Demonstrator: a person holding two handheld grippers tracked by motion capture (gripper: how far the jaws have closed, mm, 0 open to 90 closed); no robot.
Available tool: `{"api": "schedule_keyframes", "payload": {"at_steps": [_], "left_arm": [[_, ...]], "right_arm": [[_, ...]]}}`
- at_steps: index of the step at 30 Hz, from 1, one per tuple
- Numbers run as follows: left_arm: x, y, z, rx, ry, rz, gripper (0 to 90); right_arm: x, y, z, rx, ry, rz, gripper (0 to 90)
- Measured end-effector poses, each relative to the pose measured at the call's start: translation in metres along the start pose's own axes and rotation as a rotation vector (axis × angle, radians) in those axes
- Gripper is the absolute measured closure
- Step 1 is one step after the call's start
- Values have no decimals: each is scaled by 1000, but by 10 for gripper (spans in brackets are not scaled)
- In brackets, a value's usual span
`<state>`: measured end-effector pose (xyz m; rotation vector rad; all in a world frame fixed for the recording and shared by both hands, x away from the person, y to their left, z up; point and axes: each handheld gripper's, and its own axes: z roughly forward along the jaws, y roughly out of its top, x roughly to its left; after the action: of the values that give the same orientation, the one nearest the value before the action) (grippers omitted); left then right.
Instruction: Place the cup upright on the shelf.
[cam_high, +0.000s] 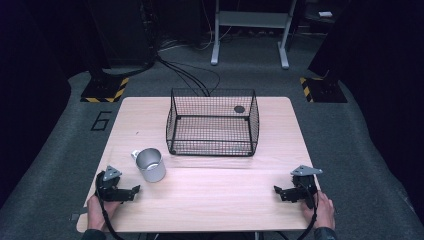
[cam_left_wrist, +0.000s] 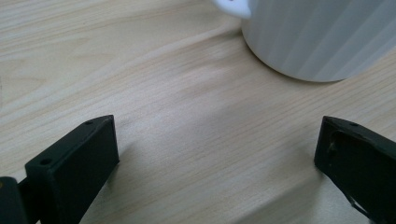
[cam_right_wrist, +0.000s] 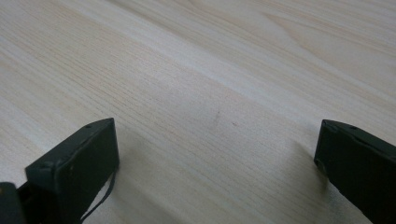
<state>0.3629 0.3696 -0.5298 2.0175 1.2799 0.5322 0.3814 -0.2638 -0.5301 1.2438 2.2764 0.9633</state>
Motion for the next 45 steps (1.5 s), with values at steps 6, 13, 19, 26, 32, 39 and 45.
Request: {"api": "schedule_keyframes", "payload": {"at_steps": [6, 13, 19, 26, 32, 39, 45], "left_arm": [[-9, 8, -11, -48, -19, 6, 0], [-29, 35, -28, -148, -50, 60, 0], [-36, 52, -36, -182, -70, 96, 0], [-38, 71, -36, -222, -86, 110, 0], [-39, 84, -28, -217, -94, 133, 0], [-39, 93, -16, -209, -107, 136, 0], [-37, 97, -6, -189, -129, 136, 0]], "right_arm": [[-1, 1, 0, 1, 6, -12, 0], [-1, 1, 0, 7, 9, -8, 0], [-1, 1, 0, 8, 9, -7, 0], [-1, 1, 1, 1, 6, -12, 0], [-1, 1, 0, 7, 9, -8, 0], [-1, 1, 1, 3, 5, -12, 0], [-1, 1, 0, 6, 9, -12, 0]]}}
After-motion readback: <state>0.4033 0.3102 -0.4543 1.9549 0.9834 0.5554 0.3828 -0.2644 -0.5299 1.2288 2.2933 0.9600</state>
